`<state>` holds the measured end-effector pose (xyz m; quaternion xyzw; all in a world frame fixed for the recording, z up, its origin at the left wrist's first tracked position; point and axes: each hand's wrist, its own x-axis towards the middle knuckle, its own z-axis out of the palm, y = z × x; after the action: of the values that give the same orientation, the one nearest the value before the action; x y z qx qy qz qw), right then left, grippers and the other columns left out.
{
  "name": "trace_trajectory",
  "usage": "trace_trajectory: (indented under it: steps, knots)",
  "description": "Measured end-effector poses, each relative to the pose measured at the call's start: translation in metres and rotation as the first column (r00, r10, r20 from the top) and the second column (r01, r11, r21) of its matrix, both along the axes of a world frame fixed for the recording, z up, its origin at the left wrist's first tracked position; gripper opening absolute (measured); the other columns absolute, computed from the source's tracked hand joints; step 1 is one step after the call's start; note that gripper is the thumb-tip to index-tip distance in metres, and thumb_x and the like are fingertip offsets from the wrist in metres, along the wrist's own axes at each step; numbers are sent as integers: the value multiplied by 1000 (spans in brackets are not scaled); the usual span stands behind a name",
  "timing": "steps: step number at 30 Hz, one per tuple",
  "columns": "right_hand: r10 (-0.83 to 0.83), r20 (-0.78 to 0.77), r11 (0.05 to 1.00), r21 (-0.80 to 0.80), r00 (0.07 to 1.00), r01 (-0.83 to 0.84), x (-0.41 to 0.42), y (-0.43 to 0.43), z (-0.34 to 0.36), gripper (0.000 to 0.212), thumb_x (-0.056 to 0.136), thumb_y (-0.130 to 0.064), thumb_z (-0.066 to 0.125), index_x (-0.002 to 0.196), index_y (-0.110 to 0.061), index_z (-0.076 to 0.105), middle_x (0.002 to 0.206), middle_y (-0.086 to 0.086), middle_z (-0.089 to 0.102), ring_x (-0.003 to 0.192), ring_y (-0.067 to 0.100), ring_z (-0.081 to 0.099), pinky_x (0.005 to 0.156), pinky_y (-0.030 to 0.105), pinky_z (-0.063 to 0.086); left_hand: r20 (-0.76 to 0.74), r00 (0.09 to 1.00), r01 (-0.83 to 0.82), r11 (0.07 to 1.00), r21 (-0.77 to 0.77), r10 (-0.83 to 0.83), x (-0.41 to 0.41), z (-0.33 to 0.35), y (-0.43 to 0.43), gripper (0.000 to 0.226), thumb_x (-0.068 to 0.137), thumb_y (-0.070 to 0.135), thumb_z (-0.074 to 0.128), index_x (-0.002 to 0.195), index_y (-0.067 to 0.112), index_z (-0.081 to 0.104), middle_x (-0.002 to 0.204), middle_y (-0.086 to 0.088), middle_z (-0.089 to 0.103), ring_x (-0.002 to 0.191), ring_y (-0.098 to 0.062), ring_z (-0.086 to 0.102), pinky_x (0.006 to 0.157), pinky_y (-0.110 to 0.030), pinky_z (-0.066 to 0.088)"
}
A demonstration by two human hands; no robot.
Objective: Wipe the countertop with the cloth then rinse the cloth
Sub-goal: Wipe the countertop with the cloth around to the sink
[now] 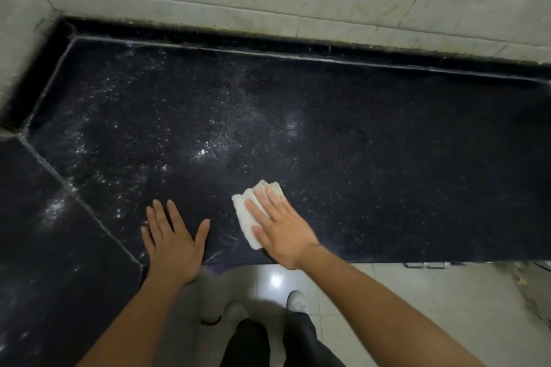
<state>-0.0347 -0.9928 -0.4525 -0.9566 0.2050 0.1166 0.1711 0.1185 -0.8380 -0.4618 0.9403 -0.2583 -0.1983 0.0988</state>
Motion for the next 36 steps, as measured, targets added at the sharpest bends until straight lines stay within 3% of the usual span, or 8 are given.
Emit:
trace_trajectory:
  steps: [4,11,15,17,23,27,33,36]
  knots:
    - [-311,-23,940,-157,950,304,-62,-49,-6,83,83,-57,-27,151,-15,-5,157,5,-16,146,26,-15,119,38,-9,-26,999,21,999,25,-20,1,2,1,92,83,67,13,148,9,-15,155,-13,-22,142,-23,-25,115,-42,-13]
    - [-907,-36,418,-198,420,887,-111,-10,2,62,99,-32,11,149,1,-5,155,32,-1,144,44,-2,114,47,-8,-27,999,41,998,46,-40,1,3,1,89,86,65,11,146,7,-18,154,-15,-24,142,-26,-25,114,-43,-14]
    - [-645,-116,760,-198,755,619,-23,62,12,60,102,-31,13,127,-4,-35,136,26,-39,134,44,-28,114,59,-13,-37,998,51,998,48,-49,3,3,1,86,90,62,14,146,7,-18,154,-15,-24,142,-25,-25,114,-43,-14]
    - [-432,-57,900,-92,900,426,9,84,6,58,101,-35,8,138,-12,-30,146,20,-34,133,34,-34,115,53,-14,-44,998,46,998,32,-44,3,3,2,83,91,61,15,147,7,-15,155,-14,-22,142,-24,-24,114,-42,-14]
    - [94,-76,992,-81,993,-100,1,35,4,60,94,-40,-9,150,-18,-13,154,9,-20,142,28,-26,117,44,-15,-80,996,50,998,45,-46,6,5,2,81,92,60,13,147,9,-17,154,-12,-26,141,-23,-27,114,-41,-15]
    - [-299,-71,940,-191,952,281,-42,-47,-7,73,82,-47,-30,147,-13,-18,157,16,-18,143,33,-22,118,43,-12,-95,994,51,997,57,-45,7,6,2,82,91,61,12,146,9,-20,153,-12,-28,140,-23,-29,113,-42,-16]
    - [-779,-155,627,-194,607,755,3,-101,2,59,100,-35,8,151,-11,-7,157,22,-11,144,36,-16,114,48,-12,-83,996,30,998,58,-25,6,4,1,81,92,61,13,146,10,-20,153,-11,-29,140,-23,-30,113,-41,-16]
    - [-592,-81,799,-188,802,571,50,-57,-1,59,101,-35,7,150,-10,-13,157,23,-9,144,39,-14,114,49,-15,-78,997,29,998,64,-24,6,5,-1,80,92,59,14,147,9,-19,153,-11,-28,140,-24,-29,113,-41,-15]
